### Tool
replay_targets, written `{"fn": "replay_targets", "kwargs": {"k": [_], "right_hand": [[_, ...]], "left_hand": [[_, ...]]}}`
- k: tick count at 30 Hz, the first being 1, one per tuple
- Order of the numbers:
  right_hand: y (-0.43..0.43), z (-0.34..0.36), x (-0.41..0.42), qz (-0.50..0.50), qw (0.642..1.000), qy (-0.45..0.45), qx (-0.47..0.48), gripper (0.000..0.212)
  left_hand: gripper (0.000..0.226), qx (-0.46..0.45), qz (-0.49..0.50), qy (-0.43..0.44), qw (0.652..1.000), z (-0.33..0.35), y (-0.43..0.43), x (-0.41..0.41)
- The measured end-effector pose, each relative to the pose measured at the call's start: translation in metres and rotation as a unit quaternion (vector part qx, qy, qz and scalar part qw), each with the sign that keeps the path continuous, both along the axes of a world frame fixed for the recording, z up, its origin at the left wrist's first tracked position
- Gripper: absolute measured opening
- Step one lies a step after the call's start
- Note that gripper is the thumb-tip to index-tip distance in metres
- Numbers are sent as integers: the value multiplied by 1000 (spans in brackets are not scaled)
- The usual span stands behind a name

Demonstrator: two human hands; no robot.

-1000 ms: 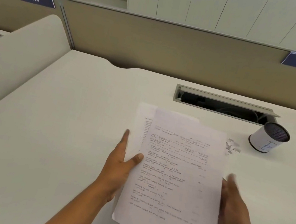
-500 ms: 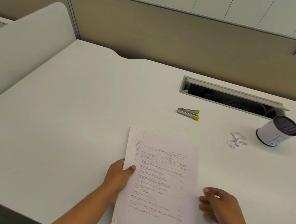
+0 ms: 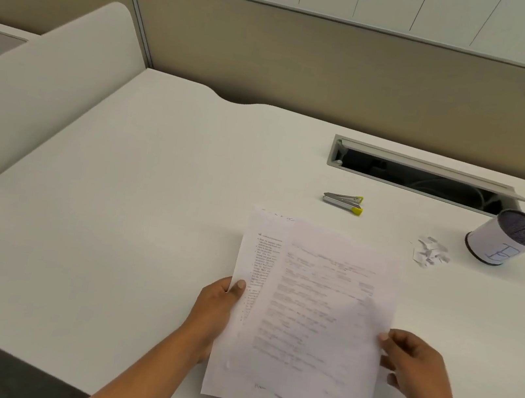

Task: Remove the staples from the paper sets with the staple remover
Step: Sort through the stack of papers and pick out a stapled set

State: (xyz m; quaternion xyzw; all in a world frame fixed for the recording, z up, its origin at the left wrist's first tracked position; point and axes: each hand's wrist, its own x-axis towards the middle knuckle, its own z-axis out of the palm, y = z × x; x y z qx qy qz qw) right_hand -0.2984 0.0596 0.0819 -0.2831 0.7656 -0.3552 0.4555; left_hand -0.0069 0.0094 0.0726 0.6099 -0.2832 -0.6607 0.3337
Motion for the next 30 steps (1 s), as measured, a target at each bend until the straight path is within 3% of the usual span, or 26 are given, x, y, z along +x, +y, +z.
{"fn": "replay_targets", "kwargs": {"k": [7,11,14,17,19,22,27,30], "right_hand": [[-9,24,-11,69,993,-89,-32,15],[-15,20,-2,57,994,-77,-43,25],[-16,16,5,39,994,-83,-61,5],[-17,16,11,32,984,-162,-60,33],[-16,22,14,66,972,-220,-59,34],[-17,27,10,102,968,-218,-69,35],[-26,32,1,171,957,-222,-71,55],[-33,38,2,183,957,-202,-96,53]], "left_hand": [[28,-23,-36,19,999,11,0,-5],[26,-26,-65,34,997,19,0,-14],[29,-32,-64,44,996,25,-1,-20],[36,-30,-69,60,995,28,-1,-25],[43,-19,-76,61,995,30,-3,-26],[58,16,-87,120,989,31,-12,-24],[33,-28,-132,121,983,41,-31,-26],[28,-54,-136,88,985,45,-41,-33]]}}
